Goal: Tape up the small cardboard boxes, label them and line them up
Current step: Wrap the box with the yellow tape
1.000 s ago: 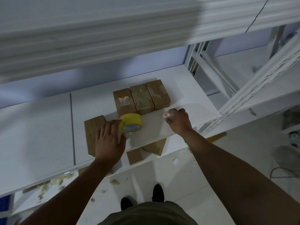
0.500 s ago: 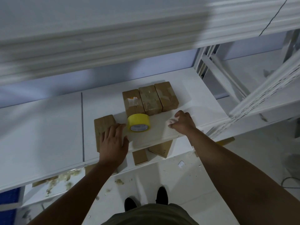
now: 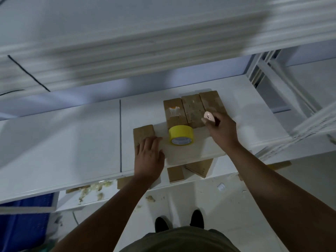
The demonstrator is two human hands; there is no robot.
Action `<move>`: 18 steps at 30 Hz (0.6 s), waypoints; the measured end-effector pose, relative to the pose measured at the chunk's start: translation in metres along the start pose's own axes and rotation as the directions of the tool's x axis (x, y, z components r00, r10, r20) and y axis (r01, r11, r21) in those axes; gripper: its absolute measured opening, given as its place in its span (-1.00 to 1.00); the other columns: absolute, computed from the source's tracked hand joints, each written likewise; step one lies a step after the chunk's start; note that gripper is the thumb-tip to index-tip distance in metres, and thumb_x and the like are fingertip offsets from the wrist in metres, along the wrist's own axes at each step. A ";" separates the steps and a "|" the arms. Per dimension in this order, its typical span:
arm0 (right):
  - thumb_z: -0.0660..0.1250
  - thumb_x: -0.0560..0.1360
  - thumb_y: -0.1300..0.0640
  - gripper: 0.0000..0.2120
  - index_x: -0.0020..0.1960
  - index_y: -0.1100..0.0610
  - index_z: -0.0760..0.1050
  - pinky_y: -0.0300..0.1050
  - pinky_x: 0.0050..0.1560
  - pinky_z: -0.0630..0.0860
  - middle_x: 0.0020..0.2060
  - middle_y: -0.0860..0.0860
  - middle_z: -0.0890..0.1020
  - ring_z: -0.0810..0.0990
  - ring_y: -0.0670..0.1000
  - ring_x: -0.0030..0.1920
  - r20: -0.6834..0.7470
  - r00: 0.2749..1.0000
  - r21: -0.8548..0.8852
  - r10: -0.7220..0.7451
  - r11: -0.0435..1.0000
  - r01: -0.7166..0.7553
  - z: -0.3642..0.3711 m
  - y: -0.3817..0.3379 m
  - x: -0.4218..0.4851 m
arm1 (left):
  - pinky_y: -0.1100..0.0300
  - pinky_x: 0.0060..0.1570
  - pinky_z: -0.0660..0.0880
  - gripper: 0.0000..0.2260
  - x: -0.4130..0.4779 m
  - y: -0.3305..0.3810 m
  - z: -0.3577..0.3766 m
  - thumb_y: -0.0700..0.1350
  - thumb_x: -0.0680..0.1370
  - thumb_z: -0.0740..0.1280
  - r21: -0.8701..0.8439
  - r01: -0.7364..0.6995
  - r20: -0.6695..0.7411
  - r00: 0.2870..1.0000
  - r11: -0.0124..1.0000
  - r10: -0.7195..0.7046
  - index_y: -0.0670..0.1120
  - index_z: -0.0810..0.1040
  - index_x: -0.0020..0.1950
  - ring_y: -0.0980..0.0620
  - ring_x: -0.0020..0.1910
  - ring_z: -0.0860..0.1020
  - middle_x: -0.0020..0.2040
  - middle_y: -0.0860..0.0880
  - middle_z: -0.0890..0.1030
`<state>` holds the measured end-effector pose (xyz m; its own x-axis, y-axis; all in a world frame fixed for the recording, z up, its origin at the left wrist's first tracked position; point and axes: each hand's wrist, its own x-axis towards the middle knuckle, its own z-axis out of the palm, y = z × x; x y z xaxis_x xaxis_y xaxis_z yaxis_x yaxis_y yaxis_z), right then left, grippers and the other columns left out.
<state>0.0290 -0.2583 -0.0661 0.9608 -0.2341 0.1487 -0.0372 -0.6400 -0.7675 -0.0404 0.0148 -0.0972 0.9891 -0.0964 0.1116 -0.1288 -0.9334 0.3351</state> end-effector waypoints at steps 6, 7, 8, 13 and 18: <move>0.48 0.58 0.06 -0.85 -0.05 0.13 0.59 -0.23 -0.48 0.47 -0.40 0.05 0.61 0.61 -0.04 -0.51 0.144 0.989 0.282 -0.034 0.959 -0.008 0.018 -0.068 -0.005 | -0.08 0.31 0.43 -0.53 0.003 -0.008 -0.001 0.04 0.57 0.12 0.002 0.035 0.008 0.999 0.999 -0.036 -0.08 0.48 0.43 -0.16 0.35 0.46 0.39 -0.09 0.50; 0.49 0.57 0.09 -0.88 0.00 0.14 0.62 -0.19 -0.47 0.51 -0.38 0.06 0.64 0.62 -0.04 -0.50 0.195 0.981 0.323 -0.008 0.945 -0.056 0.025 -0.075 -0.008 | -0.08 0.32 0.42 -0.51 0.004 -0.010 -0.001 0.05 0.58 0.11 -0.003 0.052 0.014 0.999 0.999 -0.052 -0.10 0.46 0.46 -0.16 0.37 0.45 0.41 -0.10 0.48; 0.49 0.58 0.12 -0.89 0.05 0.13 0.64 -0.15 -0.44 0.57 -0.34 0.07 0.67 0.65 -0.03 -0.46 0.246 0.969 0.359 0.016 0.927 -0.107 0.033 -0.080 -0.013 | -0.09 0.37 0.40 -0.50 0.004 -0.012 -0.001 0.06 0.60 0.12 -0.011 0.068 0.022 0.997 0.998 -0.068 -0.10 0.43 0.50 -0.17 0.41 0.43 0.46 -0.11 0.46; 0.37 0.65 0.19 -0.73 0.35 0.13 0.58 -0.19 -0.24 0.67 -0.09 0.07 0.73 0.76 -0.01 -0.29 0.457 0.886 0.383 0.082 0.881 -0.279 0.064 -0.090 -0.040 | -0.05 0.55 0.25 -0.47 0.001 -0.026 0.001 0.09 0.68 0.13 -0.029 0.069 0.037 0.997 0.997 -0.068 -0.06 0.30 0.63 -0.11 0.59 0.27 0.61 -0.08 0.33; 0.23 0.71 0.12 -0.86 0.18 0.10 0.54 0.11 -0.31 0.69 -0.19 0.04 0.71 0.71 0.07 -0.40 0.459 0.885 0.291 0.079 0.928 -0.234 0.088 -0.094 -0.069 | 0.00 0.60 0.15 -0.48 -0.002 -0.037 0.002 0.11 0.72 0.10 -0.022 0.067 0.024 0.997 0.997 -0.067 -0.05 0.26 0.66 -0.05 0.67 0.14 0.65 -0.04 0.28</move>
<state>-0.0092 -0.1173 -0.0592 0.9735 0.0782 -0.2151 -0.1789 -0.3262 -0.9282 -0.0372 0.0488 -0.1119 0.9969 -0.0423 0.0666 -0.0637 -0.9297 0.3627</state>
